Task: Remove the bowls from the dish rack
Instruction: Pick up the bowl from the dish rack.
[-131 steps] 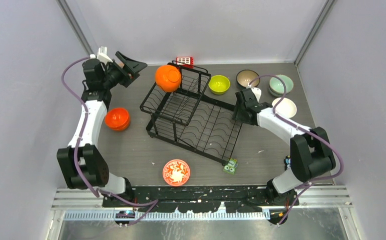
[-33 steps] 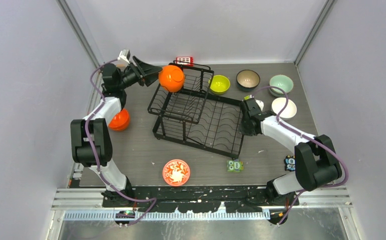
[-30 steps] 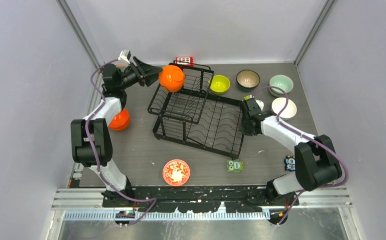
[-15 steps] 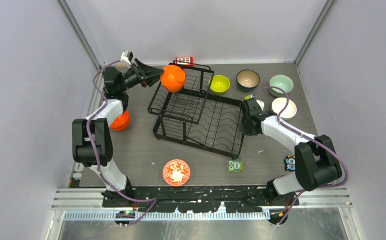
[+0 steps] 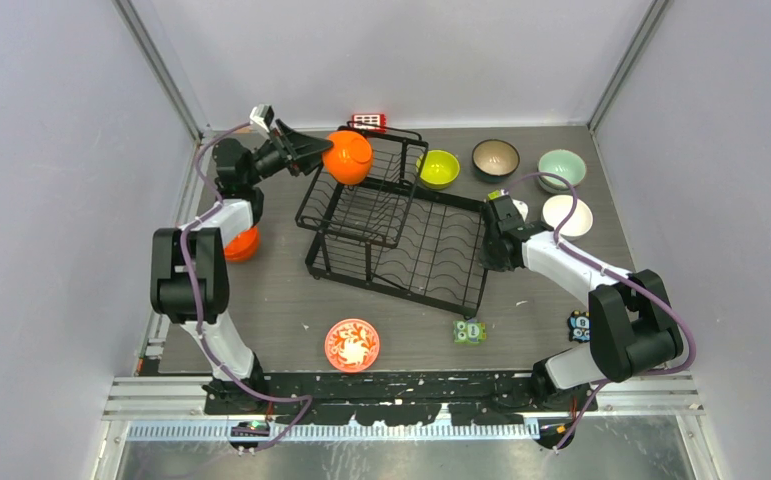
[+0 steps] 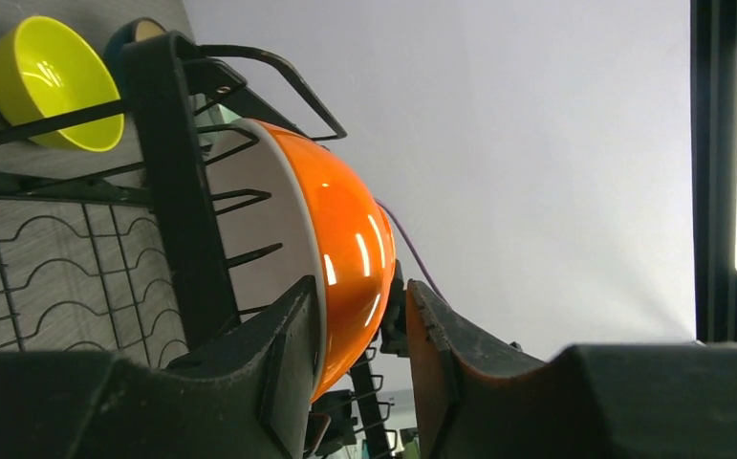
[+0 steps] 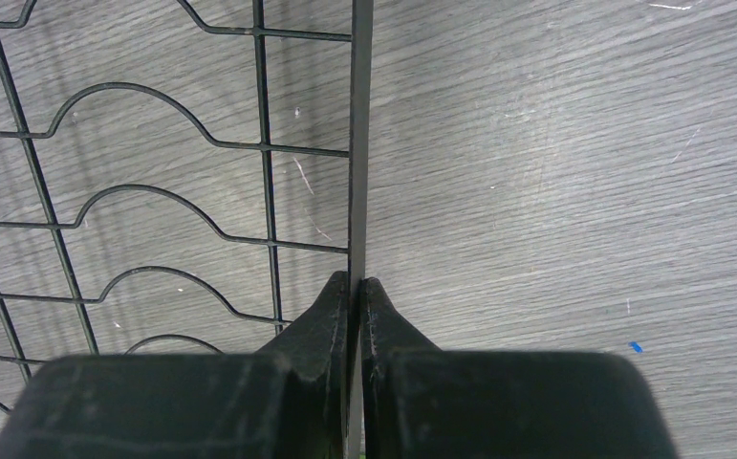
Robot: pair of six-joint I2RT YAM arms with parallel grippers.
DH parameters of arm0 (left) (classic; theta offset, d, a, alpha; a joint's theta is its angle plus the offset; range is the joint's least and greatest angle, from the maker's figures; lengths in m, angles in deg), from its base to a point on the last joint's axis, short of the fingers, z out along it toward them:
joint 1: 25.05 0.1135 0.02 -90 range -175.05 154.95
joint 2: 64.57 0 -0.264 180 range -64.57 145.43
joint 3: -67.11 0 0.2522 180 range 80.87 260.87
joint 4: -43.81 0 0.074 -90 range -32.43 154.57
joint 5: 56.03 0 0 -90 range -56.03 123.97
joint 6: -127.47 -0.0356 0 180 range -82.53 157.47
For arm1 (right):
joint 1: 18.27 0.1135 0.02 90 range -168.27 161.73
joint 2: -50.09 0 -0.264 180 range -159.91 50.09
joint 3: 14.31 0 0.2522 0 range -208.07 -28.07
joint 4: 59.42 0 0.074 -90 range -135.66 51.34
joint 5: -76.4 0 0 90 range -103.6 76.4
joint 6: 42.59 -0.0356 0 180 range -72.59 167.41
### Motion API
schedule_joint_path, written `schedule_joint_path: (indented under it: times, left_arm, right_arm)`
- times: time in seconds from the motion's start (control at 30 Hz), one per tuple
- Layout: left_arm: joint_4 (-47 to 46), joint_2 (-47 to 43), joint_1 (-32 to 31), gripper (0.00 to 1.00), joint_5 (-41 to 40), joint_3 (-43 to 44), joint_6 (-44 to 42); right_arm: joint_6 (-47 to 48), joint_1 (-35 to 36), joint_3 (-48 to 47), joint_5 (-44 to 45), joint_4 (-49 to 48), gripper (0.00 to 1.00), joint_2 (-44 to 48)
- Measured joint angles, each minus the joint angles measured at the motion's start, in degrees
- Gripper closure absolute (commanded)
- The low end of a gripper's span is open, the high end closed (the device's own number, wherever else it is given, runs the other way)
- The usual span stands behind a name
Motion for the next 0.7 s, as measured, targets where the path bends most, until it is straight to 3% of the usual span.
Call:
schedule_joint_path:
  times: [0.7]
  left_arm:
    - [-13.2, 3.1, -1.2, 0.94, 0.2, 0.0, 9.5]
  right_arm:
    - [0.1, -0.3, 0.0, -0.4, -0.2, 0.92, 0.0]
